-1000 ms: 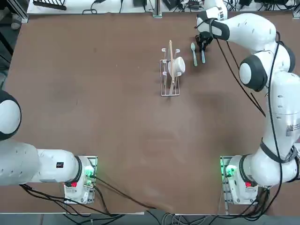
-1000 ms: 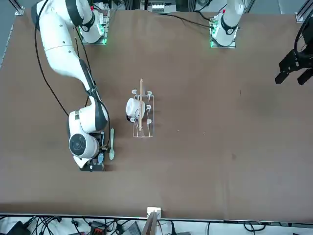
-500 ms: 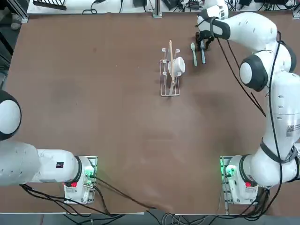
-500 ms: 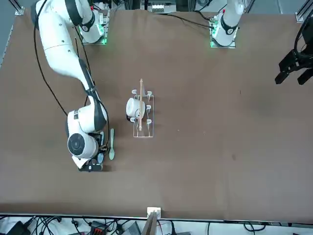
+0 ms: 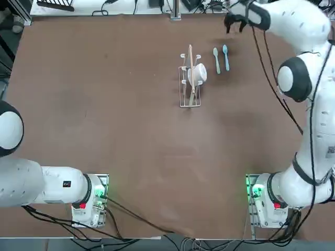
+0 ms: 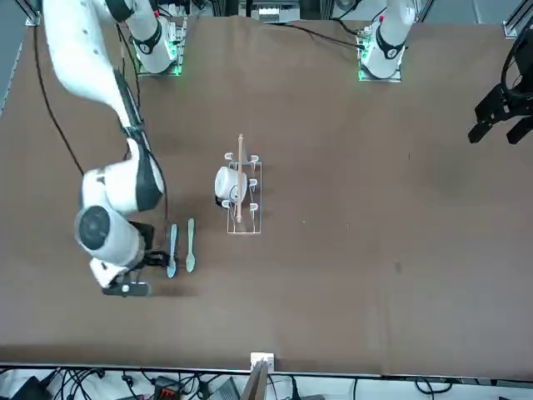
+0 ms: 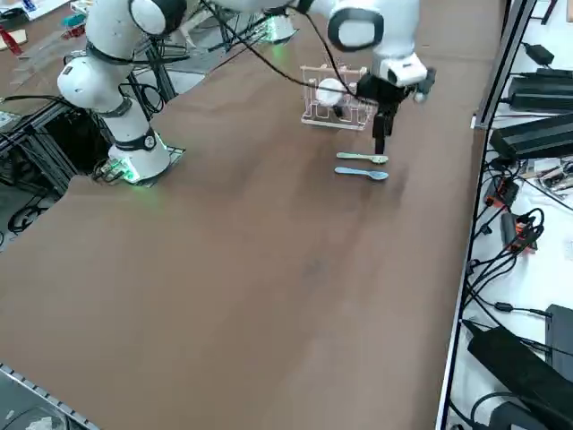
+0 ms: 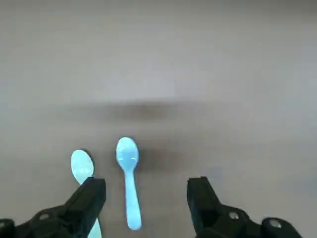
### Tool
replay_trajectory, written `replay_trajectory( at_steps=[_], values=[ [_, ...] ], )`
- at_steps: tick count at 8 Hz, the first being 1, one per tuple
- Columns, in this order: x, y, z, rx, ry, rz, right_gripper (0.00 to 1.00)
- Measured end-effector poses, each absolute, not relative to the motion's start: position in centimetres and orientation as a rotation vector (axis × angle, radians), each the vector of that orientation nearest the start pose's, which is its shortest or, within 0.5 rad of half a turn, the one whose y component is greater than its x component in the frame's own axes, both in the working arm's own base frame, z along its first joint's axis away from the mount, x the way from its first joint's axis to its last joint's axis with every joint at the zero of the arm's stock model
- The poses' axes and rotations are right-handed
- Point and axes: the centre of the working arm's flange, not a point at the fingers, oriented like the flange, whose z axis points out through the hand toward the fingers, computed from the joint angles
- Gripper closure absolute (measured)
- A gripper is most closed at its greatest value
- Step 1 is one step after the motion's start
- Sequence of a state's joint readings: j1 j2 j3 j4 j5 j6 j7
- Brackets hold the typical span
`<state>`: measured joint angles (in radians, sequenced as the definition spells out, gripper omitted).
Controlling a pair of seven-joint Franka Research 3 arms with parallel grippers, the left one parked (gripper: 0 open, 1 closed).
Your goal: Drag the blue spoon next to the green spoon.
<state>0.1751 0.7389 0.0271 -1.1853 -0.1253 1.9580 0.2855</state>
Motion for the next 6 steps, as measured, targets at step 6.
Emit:
replay_trajectory(
  at_steps=[6],
  values=[
    [68.3,2.4,55.0,-3.237,0.335,-0.065,0.0]
  ],
)
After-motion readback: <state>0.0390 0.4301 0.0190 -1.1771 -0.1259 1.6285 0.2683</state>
